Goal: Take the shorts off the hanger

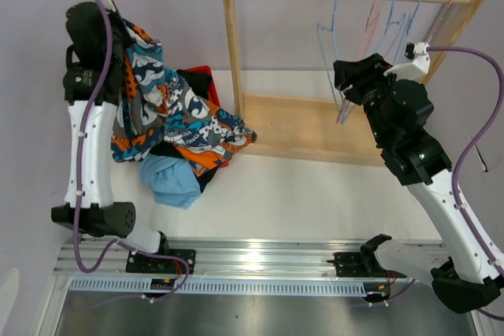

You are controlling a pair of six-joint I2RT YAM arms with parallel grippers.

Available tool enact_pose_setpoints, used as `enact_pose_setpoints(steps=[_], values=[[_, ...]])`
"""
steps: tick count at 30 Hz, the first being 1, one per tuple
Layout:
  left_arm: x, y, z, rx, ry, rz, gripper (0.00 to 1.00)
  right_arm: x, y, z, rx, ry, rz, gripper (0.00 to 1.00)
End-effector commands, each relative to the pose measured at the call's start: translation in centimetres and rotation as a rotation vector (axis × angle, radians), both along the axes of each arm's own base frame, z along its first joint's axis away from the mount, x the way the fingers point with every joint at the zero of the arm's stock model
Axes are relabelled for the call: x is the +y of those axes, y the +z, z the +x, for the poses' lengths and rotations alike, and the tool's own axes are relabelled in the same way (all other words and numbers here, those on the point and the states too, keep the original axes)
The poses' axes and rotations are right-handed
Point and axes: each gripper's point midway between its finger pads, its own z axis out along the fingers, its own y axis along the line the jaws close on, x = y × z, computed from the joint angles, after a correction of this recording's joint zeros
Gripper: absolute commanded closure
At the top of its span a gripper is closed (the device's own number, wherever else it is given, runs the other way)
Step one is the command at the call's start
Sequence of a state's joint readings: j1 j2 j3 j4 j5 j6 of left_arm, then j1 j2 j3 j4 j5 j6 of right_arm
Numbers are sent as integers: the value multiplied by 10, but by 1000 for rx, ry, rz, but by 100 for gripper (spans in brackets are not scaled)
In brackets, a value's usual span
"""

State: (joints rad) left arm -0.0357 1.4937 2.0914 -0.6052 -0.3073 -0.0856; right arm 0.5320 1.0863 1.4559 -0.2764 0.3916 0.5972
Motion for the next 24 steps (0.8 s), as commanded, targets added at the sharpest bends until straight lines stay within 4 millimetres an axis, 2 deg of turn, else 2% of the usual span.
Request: enact_pose_setpoints(steps=[1,2,3,4,5,6,7,8,11,12,14,15,16,17,18,19,20,21,22,23,24], values=[[-13,-54,39,74,-97,-77,95,-17,-2,-19,-2,-22,-16,41],[-16,-77,50,101,-111,-86,87,-20,-1,-21,-6,-27,-15,29],[-19,-89,54,121,-123,-103,60,-24,-1,-25,-8,-33,-15,14],[-19,-112,59,168,-121,-115,37,-26,-1,-26,-8,-44,-14,9],[-20,-132,62,210,-119,-128,21,-29,0,-28,-9,-49,-16,3],[-21,-136,62,216,-119,-144,2,-31,0,-30,-5,-53,-20,1],[-21,-151,60,242,-114,-155,1,-34,3,-35,-15,-59,-21,1],[-21,-152,57,239,-109,-161,1,-38,5,-38,-20,-70,-24,1],[-22,-118,33,156,-113,-176,1,-50,14,-51,-48,-88,-14,1],[-28,-98,18,112,-129,-168,1,-53,16,-54,-57,-96,-20,1],[-43,-82,0,96,-178,-136,1,-57,22,-65,-86,-83,-25,1],[-48,-65,-21,57,-193,-127,1,-59,24,-69,-103,-82,-50,1],[-56,-62,-32,51,-219,-116,1,-60,23,-72,-112,-78,-63,0],[-63,-67,-43,66,-243,-99,1,-66,27,-82,-140,-77,-68,1],[-80,-83,-52,97,-292,-76,1,-65,15,-82,-125,-72,-97,1],[-83,-68,-80,35,-326,-66,1,-69,6,-84,-110,-85,-122,1],[-91,-87,-85,47,-366,-52,1,-74,-5,-88,-92,-93,-136,1],[-94,-88,-96,24,-388,-53,1,-77,-20,-90,-52,-101,-161,1],[-91,-101,-113,17,-393,-55,1,-82,-30,-92,-30,-120,-159,1],[-88,-124,-117,44,-370,-79,1,-83,-50,-91,9,-123,-177,1],[-84,-130,-125,44,-352,-107,1,-89,-55,-102,2,-123,-171,0]])
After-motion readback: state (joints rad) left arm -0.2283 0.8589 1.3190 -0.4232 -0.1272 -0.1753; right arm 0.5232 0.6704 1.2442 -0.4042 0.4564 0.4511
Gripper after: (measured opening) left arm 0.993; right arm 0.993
